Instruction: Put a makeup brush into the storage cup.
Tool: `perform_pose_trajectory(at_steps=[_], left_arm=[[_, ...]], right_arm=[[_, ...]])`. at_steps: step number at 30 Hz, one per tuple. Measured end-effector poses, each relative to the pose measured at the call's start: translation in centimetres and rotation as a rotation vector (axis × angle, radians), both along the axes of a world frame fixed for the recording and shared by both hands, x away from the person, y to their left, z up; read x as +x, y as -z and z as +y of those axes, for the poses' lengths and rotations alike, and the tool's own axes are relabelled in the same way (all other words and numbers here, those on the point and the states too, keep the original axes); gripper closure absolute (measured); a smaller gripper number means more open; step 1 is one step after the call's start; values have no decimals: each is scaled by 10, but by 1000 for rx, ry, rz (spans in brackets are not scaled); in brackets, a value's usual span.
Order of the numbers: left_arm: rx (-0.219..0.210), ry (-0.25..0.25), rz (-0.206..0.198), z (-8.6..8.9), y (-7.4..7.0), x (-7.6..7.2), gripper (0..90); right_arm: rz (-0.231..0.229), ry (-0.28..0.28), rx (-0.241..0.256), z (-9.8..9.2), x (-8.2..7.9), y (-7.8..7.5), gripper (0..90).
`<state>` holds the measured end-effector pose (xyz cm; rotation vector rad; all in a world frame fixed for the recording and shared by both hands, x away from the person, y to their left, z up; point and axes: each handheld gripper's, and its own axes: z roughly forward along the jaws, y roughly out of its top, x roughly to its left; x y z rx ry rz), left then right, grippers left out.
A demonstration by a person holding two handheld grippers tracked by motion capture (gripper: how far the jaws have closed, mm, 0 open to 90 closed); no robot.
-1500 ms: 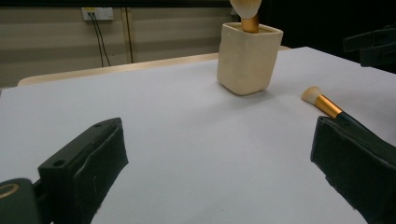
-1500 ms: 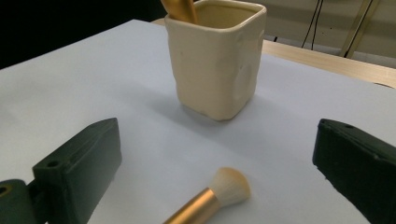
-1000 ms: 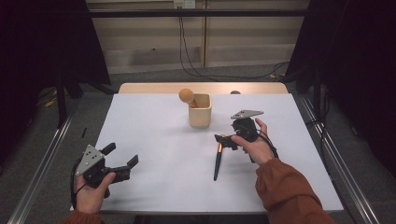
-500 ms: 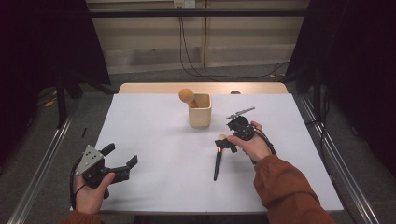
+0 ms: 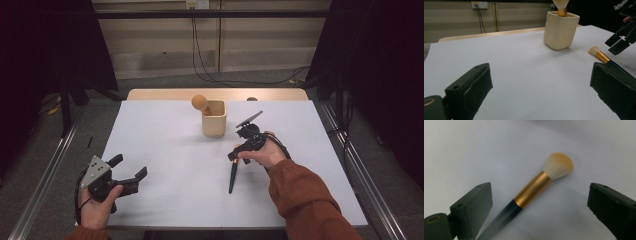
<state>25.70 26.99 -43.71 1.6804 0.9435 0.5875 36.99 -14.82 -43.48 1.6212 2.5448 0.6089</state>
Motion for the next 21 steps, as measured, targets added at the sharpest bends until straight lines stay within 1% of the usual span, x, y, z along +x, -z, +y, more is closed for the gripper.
perform_pose_trajectory(at_steps=[1,3,6,7,10,11,13,18,19,21], left_arm=[[-2,-1,-3,0,0,0,37],[0,-1,-1,0,0,0,37],[-1,0,0,0,0,0,37],[0,0,0,0,0,0,37],[-8,0,7,0,0,0,37],[-4,1,4,0,0,0,37],[-5,3,4,0,0,0,37],[-4,8,4,0,0,0,40],[-8,8,8,0,0,0,41],[-6,6,8,0,0,0,41]], right_arm=[[22,7,-7,2,1,1,70],[37,5,-19,5,4,2,93],[64,22,-36,9,7,4,97],[79,20,-45,11,8,5,103],[96,23,-64,13,10,7,126],[104,24,-61,13,11,9,145],[120,34,-73,15,11,10,168],[138,44,-77,17,11,17,210],[151,49,-79,18,11,19,229],[143,54,-84,19,11,19,238]])
